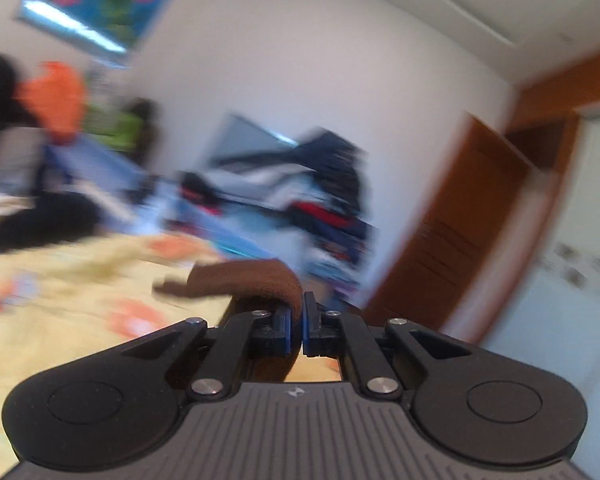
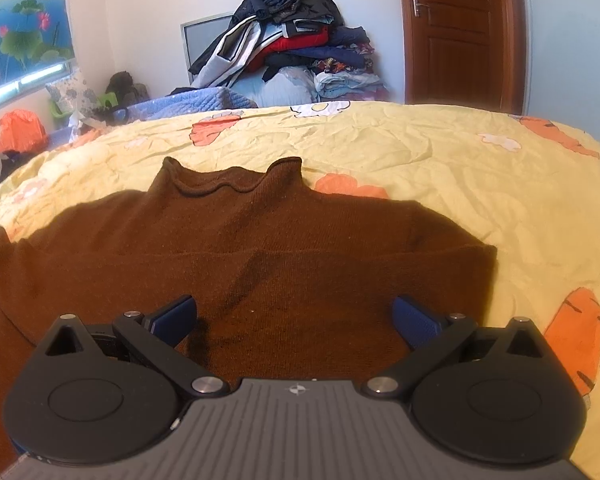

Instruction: Fold small clothes

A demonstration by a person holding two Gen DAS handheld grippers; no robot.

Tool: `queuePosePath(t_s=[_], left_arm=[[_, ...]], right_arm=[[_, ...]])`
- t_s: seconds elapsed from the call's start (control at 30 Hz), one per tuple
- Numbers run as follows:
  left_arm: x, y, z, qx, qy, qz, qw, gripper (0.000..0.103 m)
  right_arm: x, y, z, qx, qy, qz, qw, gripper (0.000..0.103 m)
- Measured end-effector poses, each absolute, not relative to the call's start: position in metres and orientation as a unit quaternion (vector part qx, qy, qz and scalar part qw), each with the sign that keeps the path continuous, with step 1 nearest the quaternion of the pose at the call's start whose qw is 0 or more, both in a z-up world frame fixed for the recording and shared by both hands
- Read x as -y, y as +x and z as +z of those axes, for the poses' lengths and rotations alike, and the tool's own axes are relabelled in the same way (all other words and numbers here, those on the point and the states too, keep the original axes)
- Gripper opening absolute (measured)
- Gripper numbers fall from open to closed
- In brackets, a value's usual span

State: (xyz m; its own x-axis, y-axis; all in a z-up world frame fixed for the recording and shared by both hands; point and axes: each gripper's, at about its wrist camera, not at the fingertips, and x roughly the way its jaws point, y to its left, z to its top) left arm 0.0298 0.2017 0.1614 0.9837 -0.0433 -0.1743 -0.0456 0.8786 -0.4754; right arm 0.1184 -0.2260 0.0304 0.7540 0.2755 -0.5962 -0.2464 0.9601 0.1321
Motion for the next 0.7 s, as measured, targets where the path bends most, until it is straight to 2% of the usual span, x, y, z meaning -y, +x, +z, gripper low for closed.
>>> queuePosePath(t_s=[0.13, 0.23, 0.4, 0.43, 0.47, 0.5, 0.53, 0.57, 0.63, 0.7], left_arm=[[-0.058, 0.067, 0.125, -0.221, -0.181, -0.204, 0.936, 0.007], [0.007, 0.076, 0.079, -0.333, -0.120, -0.207, 0.912, 0.008], [-0.030, 0.040, 0.055, -0.308, -0.163, -0.148, 0.926, 0.011], [-0.039, 0.034, 0.049, -0.310, -0.167, -0.134, 0.926, 0.019], [-0.045, 0.030, 0.044, -0.316, -0.163, -0.119, 0.927, 0.035], [-0.055, 0.026, 0.038, -0.324, -0.156, -0.102, 0.928, 0.043], [-0.062, 0.023, 0.030, -0.328, -0.151, -0.084, 0.929, 0.059], [-0.068, 0.019, 0.023, -0.328, -0.150, -0.070, 0.930, 0.064], [-0.079, 0.007, 0.010, -0.304, -0.145, -0.079, 0.938, 0.066], [-0.082, -0.001, 0.006, -0.289, -0.156, -0.096, 0.940, 0.078]], right_arm=[[0.238, 0.118, 0.031, -0.314, 0.064, 0.147, 0.936, 0.103], [0.253, 0.118, 0.031, -0.306, 0.113, 0.158, 0.932, 0.103], [0.274, 0.115, 0.028, -0.293, 0.190, 0.175, 0.921, 0.103], [0.279, 0.116, 0.027, -0.291, 0.206, 0.179, 0.917, 0.103], [0.283, 0.117, 0.026, -0.290, 0.222, 0.182, 0.913, 0.103], [0.287, 0.118, 0.026, -0.289, 0.241, 0.186, 0.907, 0.103], [0.292, 0.119, 0.025, -0.291, 0.260, 0.190, 0.901, 0.103], [0.298, 0.120, 0.025, -0.294, 0.286, 0.189, 0.892, 0.103], [0.305, 0.120, 0.029, -0.309, 0.340, 0.173, 0.871, 0.103], [0.299, 0.116, 0.040, -0.326, 0.347, 0.167, 0.863, 0.103]])
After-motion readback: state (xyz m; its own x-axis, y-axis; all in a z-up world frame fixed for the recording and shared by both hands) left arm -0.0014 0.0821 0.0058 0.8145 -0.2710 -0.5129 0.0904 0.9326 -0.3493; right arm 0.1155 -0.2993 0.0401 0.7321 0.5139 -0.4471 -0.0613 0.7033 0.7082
